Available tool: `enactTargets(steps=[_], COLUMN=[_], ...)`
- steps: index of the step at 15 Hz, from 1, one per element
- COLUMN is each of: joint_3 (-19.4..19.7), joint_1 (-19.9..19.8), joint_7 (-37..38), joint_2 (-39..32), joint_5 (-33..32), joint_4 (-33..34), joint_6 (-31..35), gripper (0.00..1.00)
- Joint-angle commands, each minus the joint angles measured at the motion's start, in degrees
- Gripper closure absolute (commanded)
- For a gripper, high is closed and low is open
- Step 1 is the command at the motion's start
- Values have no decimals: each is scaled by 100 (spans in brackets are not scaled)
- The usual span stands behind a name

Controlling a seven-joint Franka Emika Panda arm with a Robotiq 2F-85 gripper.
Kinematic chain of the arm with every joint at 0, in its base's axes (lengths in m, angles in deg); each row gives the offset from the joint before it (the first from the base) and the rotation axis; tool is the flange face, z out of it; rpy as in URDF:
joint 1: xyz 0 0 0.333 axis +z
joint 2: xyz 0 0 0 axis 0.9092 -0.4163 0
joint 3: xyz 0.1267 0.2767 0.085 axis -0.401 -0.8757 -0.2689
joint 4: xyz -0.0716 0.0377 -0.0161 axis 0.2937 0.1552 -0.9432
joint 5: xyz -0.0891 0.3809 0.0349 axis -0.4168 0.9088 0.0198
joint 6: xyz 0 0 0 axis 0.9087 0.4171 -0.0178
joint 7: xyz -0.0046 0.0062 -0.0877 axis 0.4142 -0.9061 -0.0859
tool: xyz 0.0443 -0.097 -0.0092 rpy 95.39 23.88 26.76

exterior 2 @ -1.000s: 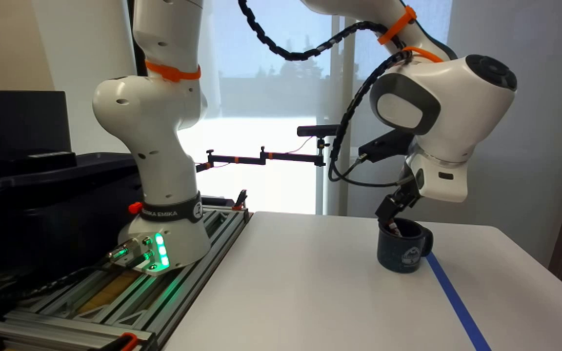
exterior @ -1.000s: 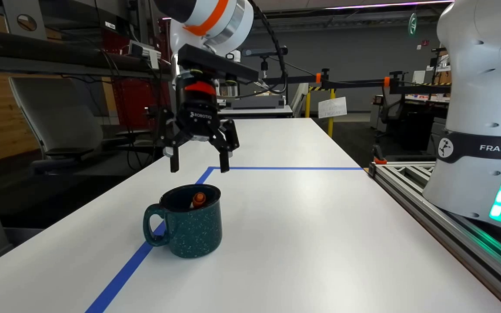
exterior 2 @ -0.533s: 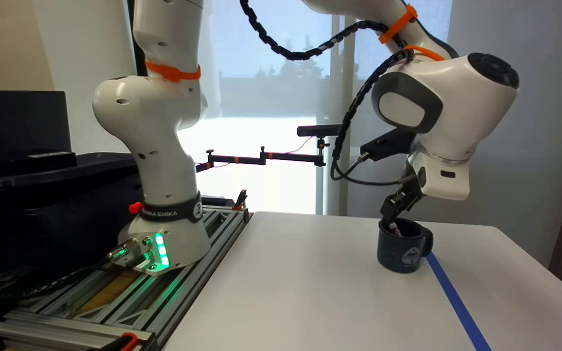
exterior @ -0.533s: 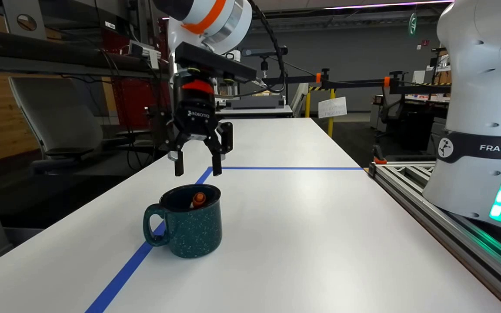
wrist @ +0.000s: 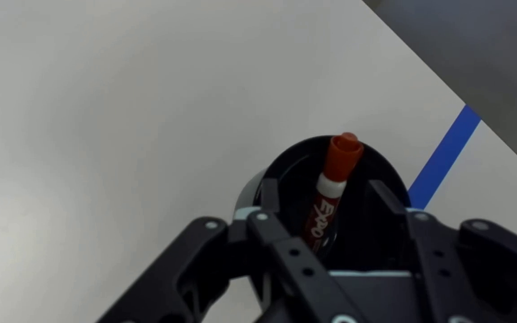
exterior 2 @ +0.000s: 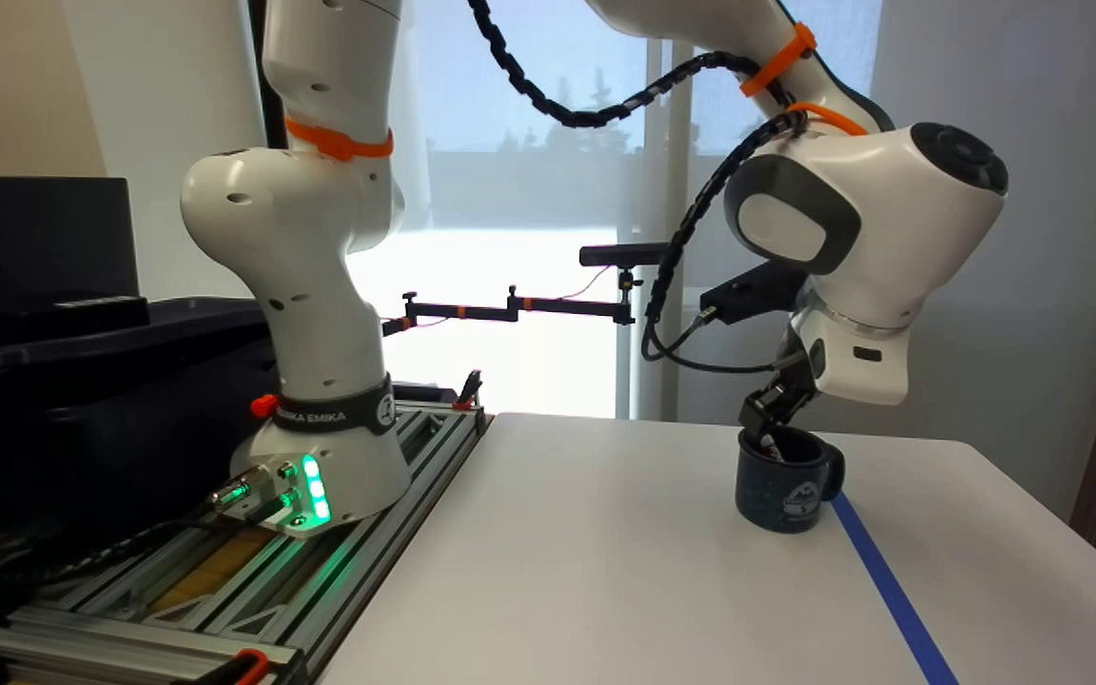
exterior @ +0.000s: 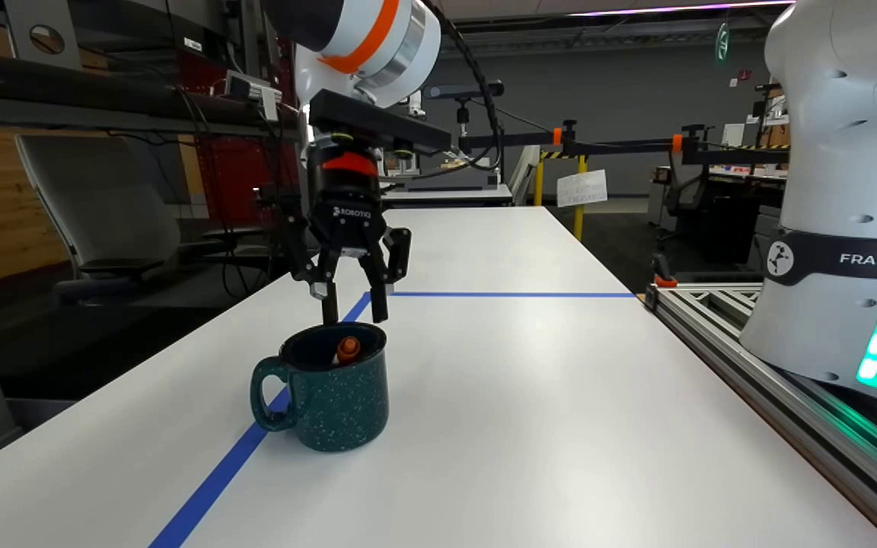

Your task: Take the red marker out of the mug.

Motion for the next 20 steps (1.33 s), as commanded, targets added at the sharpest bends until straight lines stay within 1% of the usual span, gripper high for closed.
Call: enactTargets(steps=[1, 3, 5, 9, 10, 12, 13, 14, 15, 17, 18, 19, 20], joint_3=[-31, -66, -82, -107, -104, -90, -86, -86, -87, -93, -96, -102, -107], joint_1=[24, 25, 26, 34, 38, 52, 56, 58, 63, 66, 71, 75, 79], joint_7=[97, 103, 119, 173, 211, 266, 313, 333, 348, 356, 362, 361, 369], joint_2=[-247, -341, -377, -519, -561, -634, -670, -704, -736, -808, -843, -882, -911], joint_5=[8, 39, 37, 1, -6, -41, -50, -48, -54, -57, -49, -42, -40], joint_4=[213, 340, 451, 654, 693, 744, 768, 785, 798, 836, 849, 868, 886], joint_6=[-106, -147, -221, -284, -293, -270, -280, -273, -271, -281, -268, -272, -291], gripper=[48, 49, 46, 47, 54, 60, 55, 53, 54, 49, 52, 49, 51])
